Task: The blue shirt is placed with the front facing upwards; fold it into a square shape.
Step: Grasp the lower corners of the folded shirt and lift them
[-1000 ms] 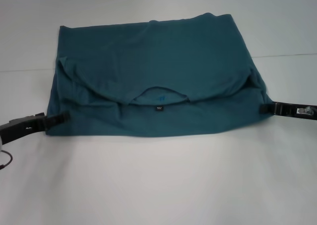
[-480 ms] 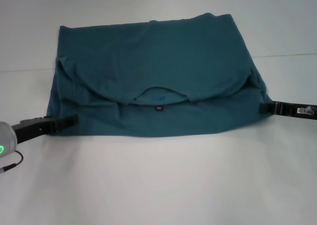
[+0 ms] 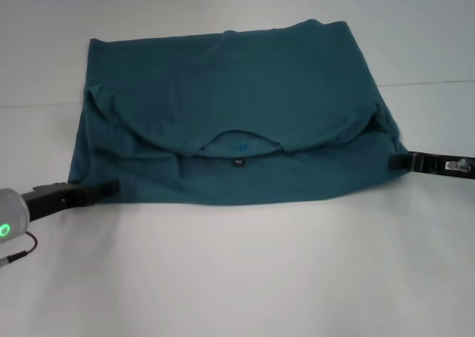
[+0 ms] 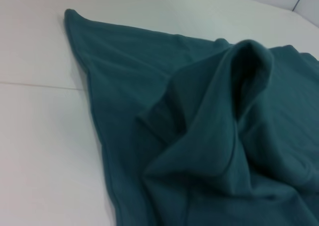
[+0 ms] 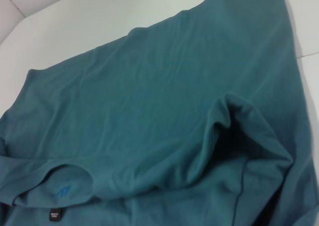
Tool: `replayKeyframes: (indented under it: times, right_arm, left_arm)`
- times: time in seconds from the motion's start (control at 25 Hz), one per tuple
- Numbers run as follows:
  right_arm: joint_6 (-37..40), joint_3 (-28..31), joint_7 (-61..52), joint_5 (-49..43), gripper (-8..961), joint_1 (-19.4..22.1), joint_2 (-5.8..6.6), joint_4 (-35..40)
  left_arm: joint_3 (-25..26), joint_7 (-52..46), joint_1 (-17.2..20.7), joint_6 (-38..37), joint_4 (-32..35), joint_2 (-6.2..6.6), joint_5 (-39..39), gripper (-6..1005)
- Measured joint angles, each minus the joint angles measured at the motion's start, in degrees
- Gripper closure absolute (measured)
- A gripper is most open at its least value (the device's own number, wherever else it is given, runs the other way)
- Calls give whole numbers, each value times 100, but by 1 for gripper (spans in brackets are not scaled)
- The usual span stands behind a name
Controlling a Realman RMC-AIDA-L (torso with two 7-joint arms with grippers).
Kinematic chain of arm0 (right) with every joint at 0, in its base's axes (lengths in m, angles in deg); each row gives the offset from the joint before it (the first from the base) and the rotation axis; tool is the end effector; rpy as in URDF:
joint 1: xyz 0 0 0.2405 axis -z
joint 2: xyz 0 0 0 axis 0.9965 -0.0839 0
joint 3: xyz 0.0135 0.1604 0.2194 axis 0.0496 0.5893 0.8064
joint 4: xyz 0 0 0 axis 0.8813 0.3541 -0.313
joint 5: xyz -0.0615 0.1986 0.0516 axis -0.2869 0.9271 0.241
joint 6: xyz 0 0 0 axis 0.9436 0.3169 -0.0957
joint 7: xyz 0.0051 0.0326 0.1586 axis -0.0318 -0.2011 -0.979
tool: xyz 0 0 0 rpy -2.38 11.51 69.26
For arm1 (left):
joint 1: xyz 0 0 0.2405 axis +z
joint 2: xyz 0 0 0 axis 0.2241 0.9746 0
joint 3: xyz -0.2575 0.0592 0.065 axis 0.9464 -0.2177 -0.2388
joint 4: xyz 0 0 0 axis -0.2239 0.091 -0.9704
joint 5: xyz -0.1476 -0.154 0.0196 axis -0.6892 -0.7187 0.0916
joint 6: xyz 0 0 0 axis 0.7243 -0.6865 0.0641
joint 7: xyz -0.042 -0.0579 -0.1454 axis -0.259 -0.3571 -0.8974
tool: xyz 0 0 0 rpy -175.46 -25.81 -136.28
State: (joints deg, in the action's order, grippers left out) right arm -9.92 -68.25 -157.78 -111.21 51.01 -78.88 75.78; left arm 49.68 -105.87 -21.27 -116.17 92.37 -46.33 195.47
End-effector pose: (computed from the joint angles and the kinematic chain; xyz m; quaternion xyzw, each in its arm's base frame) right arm 0.3495 0.4163 0.0117 -0.7525 0.5514 0.1684 0.3184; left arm -0.3314 0.4156 -0.0378 -0.7910 -0.4772 -0.1472 0.3534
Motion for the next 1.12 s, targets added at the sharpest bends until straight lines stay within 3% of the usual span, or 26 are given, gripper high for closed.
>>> replayKeyframes:
  times: [0.4, 1.12]
  right_arm:
    - [-7, 0, 0, 0, 917, 16, -5, -15]
    - [-33, 0, 2, 0, 917, 16, -33, -38]
  left_arm:
    - [-36, -73, 18, -799, 230, -6, 138, 122]
    - [-26, -80, 55, -468, 258, -12, 251, 121]
